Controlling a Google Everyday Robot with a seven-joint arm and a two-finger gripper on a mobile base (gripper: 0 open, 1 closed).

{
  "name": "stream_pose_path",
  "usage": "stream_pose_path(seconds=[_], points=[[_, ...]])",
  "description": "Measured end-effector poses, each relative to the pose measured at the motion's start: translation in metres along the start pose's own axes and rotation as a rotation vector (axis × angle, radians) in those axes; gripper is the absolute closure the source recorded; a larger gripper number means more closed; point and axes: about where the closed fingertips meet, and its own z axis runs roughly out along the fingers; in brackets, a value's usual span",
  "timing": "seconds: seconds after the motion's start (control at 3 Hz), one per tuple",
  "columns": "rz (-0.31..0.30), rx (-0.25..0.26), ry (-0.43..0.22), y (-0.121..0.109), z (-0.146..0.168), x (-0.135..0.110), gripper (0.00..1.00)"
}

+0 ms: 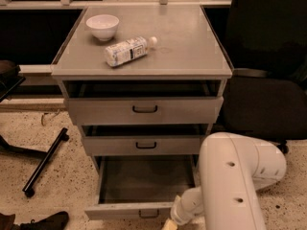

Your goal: Open bottom drawer

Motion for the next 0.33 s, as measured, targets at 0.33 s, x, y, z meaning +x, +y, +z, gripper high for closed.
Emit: stream_pose_path(seconds=[0.33], points=[[0.044,0.01,-0.002,0.0066,-0.008,0.0092,0.0]])
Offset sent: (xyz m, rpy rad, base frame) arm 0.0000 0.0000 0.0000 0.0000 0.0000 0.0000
